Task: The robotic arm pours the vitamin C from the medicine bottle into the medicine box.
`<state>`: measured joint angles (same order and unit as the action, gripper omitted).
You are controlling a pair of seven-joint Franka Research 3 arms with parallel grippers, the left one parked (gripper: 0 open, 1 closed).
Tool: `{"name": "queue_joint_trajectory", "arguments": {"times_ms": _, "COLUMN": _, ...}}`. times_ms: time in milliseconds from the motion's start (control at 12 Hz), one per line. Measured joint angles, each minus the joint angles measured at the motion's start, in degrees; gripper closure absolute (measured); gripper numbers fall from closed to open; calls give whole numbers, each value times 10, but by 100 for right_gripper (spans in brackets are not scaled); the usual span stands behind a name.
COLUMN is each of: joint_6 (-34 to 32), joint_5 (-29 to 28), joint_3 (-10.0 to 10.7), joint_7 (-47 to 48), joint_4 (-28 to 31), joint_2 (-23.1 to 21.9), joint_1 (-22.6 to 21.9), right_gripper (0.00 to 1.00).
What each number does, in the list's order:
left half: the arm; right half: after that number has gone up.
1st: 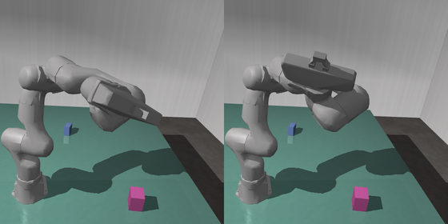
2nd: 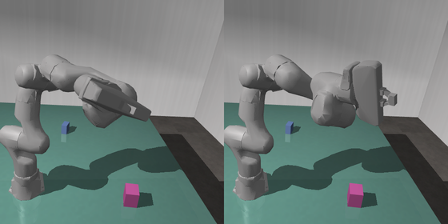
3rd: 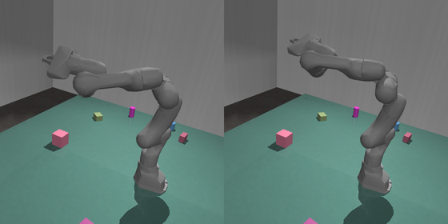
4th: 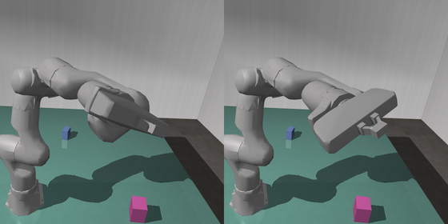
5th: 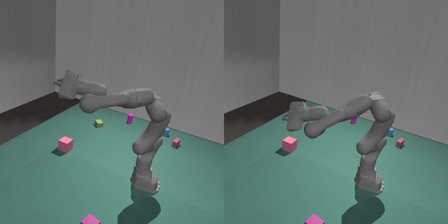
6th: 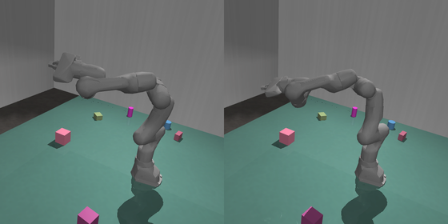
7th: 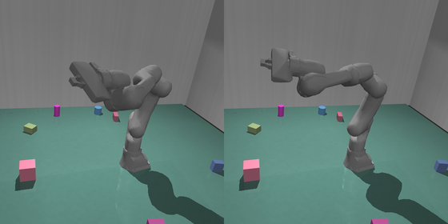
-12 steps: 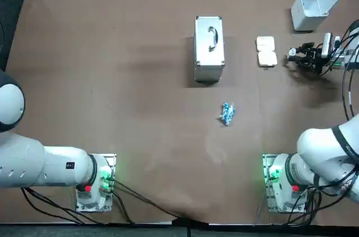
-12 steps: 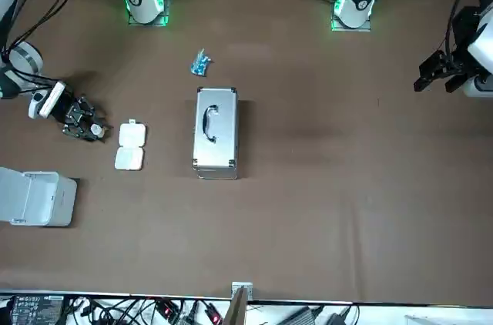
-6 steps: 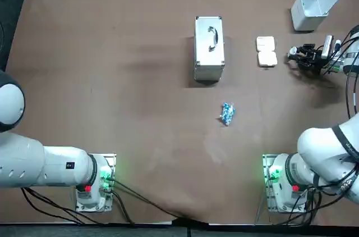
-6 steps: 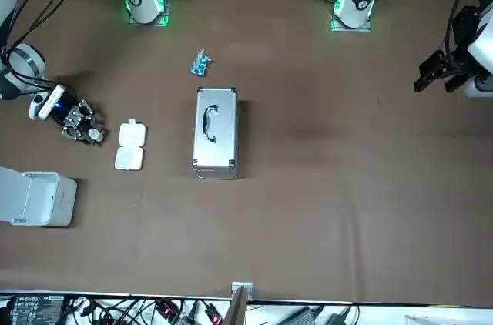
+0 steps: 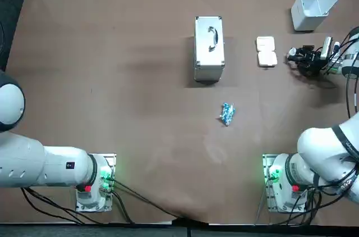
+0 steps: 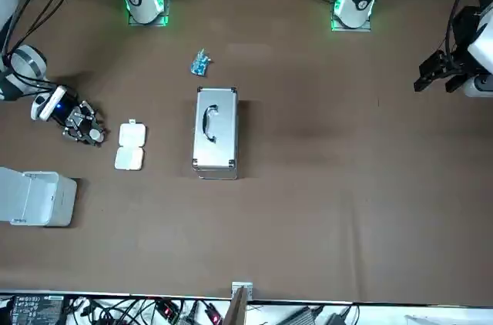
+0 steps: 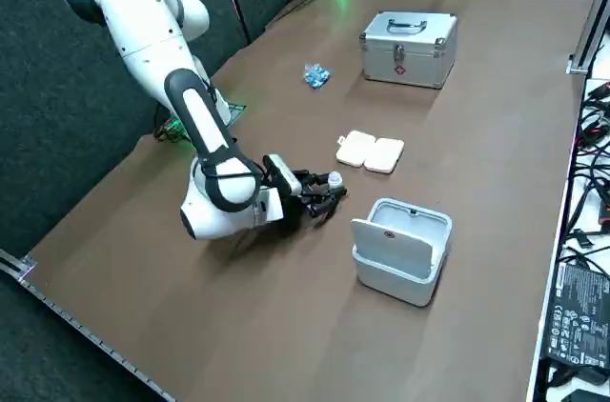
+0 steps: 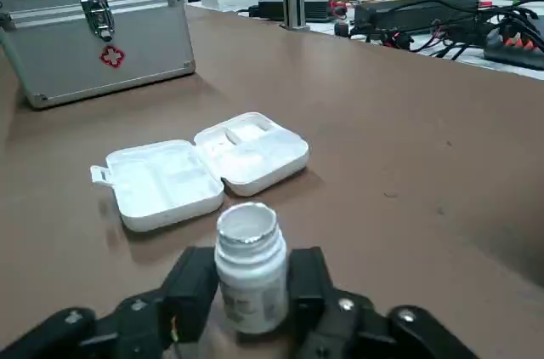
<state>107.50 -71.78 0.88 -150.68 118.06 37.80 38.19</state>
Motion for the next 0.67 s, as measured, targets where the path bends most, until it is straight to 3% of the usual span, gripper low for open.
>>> {"name": "queue_joint_trajectory", "arguments": {"times_ms": 333, "joint_6": 0, "joint_5": 0, "joint_3": 0, "joint_7": 1, "joint_4": 0, "joint_2": 0, "joint_1": 0, "right_gripper": 40}}
{"name": "queue_joint_trajectory", "arguments": {"times_ms": 667, "joint_6": 0, "joint_5": 0, "joint_3": 0, "joint_7": 2, "joint_4": -5, "joint_2": 0, "joint_1": 0, "right_gripper": 1}}
